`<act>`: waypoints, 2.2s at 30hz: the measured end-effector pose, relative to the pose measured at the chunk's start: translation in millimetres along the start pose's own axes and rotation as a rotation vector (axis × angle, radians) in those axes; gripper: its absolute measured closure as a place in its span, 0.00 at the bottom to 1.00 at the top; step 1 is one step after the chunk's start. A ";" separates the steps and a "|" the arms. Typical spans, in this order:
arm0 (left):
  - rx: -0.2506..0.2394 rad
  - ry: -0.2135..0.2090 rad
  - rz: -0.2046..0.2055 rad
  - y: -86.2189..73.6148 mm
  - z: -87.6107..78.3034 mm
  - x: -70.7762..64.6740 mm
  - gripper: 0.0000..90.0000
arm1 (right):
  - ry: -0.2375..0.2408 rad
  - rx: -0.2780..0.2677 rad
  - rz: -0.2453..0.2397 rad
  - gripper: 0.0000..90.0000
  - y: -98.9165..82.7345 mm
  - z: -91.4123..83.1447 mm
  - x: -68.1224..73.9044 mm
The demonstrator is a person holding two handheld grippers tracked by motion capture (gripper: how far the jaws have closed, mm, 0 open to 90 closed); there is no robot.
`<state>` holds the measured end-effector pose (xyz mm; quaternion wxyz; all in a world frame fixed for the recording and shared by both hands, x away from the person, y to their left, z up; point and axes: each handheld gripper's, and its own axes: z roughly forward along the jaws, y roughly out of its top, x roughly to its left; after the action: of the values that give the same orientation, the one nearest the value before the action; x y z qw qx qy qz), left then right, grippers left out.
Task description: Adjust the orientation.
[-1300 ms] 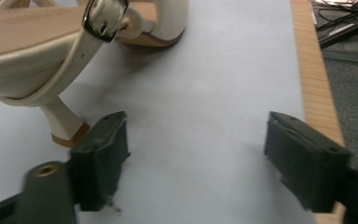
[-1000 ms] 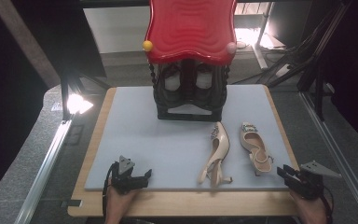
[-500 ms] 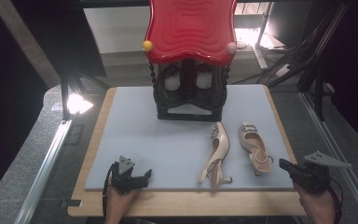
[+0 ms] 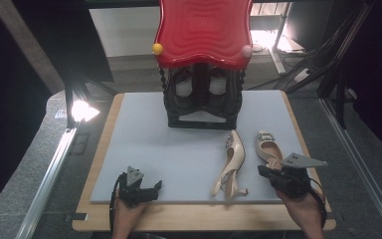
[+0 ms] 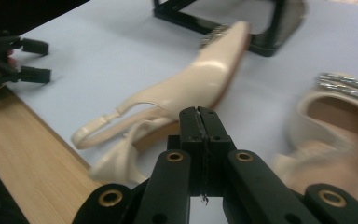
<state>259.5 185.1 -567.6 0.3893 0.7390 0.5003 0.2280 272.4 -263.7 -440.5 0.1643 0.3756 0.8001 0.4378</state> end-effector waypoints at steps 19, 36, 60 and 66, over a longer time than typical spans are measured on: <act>-0.002 0.001 -0.002 0.0 0.1 -0.1 0.05 | 0.050 0.036 -0.054 0.99 19.9 95.2 28.4; -0.002 0.001 -0.004 -0.1 0.1 -0.3 0.05 | -0.087 0.055 -0.052 0.98 20.5 83.7 9.9; 0.001 0.005 -0.004 0.1 0.2 -0.7 0.05 | -0.120 0.014 0.033 0.81 11.6 21.8 -17.9; 0.001 0.005 -0.004 0.1 0.2 -0.8 0.05 | -0.154 0.005 0.035 0.76 14.8 3.1 -24.9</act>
<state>259.5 184.3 -567.6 0.3882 0.7376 0.5028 0.2291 297.5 -275.5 -431.6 0.2169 0.4224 0.7795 0.4086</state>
